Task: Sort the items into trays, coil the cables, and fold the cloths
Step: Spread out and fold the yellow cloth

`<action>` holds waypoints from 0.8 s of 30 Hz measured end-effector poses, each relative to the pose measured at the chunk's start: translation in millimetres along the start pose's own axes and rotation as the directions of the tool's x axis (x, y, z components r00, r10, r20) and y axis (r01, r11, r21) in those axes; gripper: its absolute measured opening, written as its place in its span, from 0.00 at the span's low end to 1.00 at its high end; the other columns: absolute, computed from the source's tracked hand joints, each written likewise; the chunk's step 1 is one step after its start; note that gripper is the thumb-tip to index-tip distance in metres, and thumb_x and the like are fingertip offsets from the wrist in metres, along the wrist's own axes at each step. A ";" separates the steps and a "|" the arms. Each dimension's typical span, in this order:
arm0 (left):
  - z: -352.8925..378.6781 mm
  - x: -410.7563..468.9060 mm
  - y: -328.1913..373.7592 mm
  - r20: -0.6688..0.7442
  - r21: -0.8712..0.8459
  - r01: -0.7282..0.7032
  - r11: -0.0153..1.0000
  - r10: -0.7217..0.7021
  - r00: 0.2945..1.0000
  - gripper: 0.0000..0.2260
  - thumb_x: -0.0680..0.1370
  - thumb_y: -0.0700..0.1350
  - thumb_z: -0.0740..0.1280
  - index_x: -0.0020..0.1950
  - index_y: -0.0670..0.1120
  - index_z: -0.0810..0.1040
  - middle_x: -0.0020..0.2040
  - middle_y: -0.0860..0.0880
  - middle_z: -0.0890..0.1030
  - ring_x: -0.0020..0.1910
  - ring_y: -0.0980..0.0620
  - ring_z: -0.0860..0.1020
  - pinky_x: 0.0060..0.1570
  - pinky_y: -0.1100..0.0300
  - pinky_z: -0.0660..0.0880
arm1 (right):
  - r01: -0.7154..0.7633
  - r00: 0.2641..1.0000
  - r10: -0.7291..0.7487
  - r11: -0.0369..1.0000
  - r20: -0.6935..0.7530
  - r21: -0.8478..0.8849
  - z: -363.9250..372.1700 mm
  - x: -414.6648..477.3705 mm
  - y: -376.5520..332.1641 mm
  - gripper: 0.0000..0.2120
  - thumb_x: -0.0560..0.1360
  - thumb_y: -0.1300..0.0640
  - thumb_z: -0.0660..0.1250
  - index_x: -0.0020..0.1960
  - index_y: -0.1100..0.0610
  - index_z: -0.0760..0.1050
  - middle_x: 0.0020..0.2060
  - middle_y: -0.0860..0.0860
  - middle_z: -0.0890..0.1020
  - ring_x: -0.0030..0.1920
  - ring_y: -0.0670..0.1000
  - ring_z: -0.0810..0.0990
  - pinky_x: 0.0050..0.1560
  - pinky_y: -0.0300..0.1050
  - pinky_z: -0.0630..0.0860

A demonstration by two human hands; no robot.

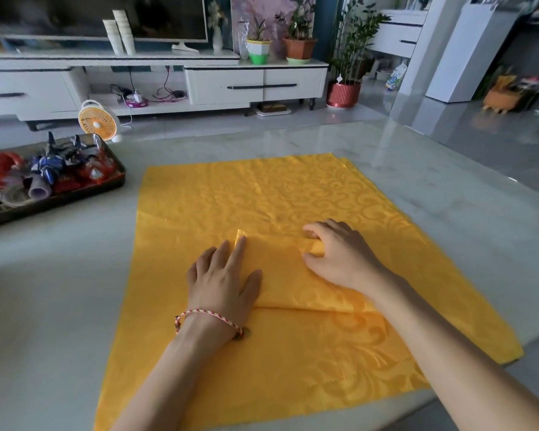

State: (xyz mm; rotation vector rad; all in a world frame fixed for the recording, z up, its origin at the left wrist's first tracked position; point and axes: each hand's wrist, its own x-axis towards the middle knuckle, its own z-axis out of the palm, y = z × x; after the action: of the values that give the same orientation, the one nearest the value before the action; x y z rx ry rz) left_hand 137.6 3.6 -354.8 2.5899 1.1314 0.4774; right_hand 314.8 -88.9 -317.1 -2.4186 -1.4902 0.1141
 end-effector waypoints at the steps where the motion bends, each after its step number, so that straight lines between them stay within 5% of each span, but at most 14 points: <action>1: 0.2 0.5 0.5 -0.008 -0.040 0.006 0.999 -0.007 1.000 0.29 0.78 0.59 0.55 0.77 0.56 0.48 0.75 0.52 0.58 0.73 0.50 0.53 0.65 0.59 0.46 | -0.030 0.997 0.029 0.999 0.066 0.011 -5.1 6.3 -0.8 0.21 0.73 0.49 0.65 0.65 0.50 0.69 0.61 0.48 0.72 0.61 0.51 0.71 0.60 0.45 0.68; 6: -4.3 2.4 1.5 -0.023 -0.147 0.052 0.988 -0.056 0.998 0.31 0.77 0.57 0.62 0.76 0.52 0.53 0.73 0.52 0.63 0.71 0.51 0.56 0.63 0.61 0.48 | -0.173 0.924 0.147 0.984 0.352 0.044 -26.3 18.2 -0.4 0.12 0.66 0.51 0.73 0.45 0.53 0.74 0.44 0.50 0.76 0.47 0.52 0.76 0.40 0.43 0.70; 10: -8.4 3.6 2.6 -0.046 -0.191 0.068 0.979 -0.079 0.996 0.30 0.76 0.55 0.65 0.74 0.51 0.58 0.71 0.51 0.66 0.70 0.50 0.59 0.64 0.61 0.50 | -0.107 0.945 0.079 0.992 0.318 0.071 -34.6 11.2 -6.0 0.13 0.66 0.52 0.73 0.35 0.51 0.68 0.41 0.48 0.70 0.41 0.49 0.71 0.35 0.42 0.68; 13: -16.7 4.6 5.8 -0.089 -0.404 0.093 0.910 -0.140 0.986 0.30 0.74 0.50 0.69 0.73 0.47 0.62 0.68 0.46 0.69 0.66 0.47 0.66 0.64 0.59 0.59 | -0.131 0.968 0.052 0.940 0.247 0.316 -49.2 1.7 -8.2 0.11 0.67 0.59 0.73 0.40 0.51 0.70 0.38 0.48 0.74 0.37 0.48 0.72 0.35 0.41 0.68; 15: -25.7 3.9 11.4 -0.073 -0.695 0.122 0.709 -0.238 0.968 0.31 0.72 0.47 0.71 0.72 0.46 0.62 0.66 0.44 0.71 0.62 0.49 0.71 0.60 0.59 0.67 | -0.161 0.977 0.059 0.832 0.204 0.531 -61.3 -7.0 -9.9 0.13 0.68 0.61 0.74 0.47 0.52 0.72 0.41 0.48 0.76 0.40 0.46 0.74 0.39 0.35 0.71; 17: -32.7 2.6 19.4 0.148 -0.918 0.240 0.315 -0.289 0.946 0.36 0.68 0.50 0.73 0.72 0.45 0.61 0.67 0.44 0.71 0.60 0.49 0.74 0.58 0.58 0.70 | -0.183 0.983 0.093 0.606 0.160 0.774 -67.7 -15.7 -12.2 0.14 0.68 0.61 0.74 0.49 0.52 0.73 0.42 0.50 0.78 0.42 0.48 0.77 0.45 0.37 0.73; 19: -34.2 -0.1 29.6 0.447 -0.894 0.437 -0.098 -0.171 0.878 0.41 0.63 0.54 0.71 0.72 0.41 0.62 0.67 0.41 0.73 0.56 0.45 0.79 0.56 0.53 0.76 | -0.194 0.977 0.149 0.314 0.154 0.929 -64.7 -24.1 -16.3 0.14 0.67 0.62 0.73 0.50 0.54 0.75 0.41 0.53 0.81 0.41 0.51 0.80 0.46 0.45 0.76; 22: -39.4 -5.4 44.0 0.615 -0.766 0.599 -0.235 0.006 0.789 0.35 0.62 0.55 0.68 0.66 0.39 0.72 0.58 0.39 0.79 0.54 0.42 0.79 0.55 0.48 0.75 | -0.226 0.954 0.238 0.176 0.181 0.958 -53.1 -32.6 -23.4 0.15 0.68 0.61 0.73 0.53 0.56 0.77 0.43 0.54 0.85 0.42 0.52 0.83 0.44 0.45 0.79; 24: -42.0 -8.2 46.1 0.592 -0.771 0.560 -0.303 -0.016 0.806 0.27 0.64 0.53 0.66 0.57 0.38 0.78 0.51 0.39 0.82 0.47 0.44 0.81 0.52 0.49 0.75 | -0.198 0.949 0.273 0.141 0.155 0.970 -50.8 -35.8 -25.1 0.18 0.68 0.61 0.73 0.57 0.56 0.76 0.46 0.54 0.85 0.45 0.52 0.84 0.47 0.46 0.79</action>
State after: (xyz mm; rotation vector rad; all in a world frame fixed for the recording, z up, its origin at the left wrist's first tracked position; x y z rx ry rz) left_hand 145.6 -27.9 -300.9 0.6847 0.6234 0.4139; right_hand 288.0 -120.7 -264.5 -1.4101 -0.5213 0.8122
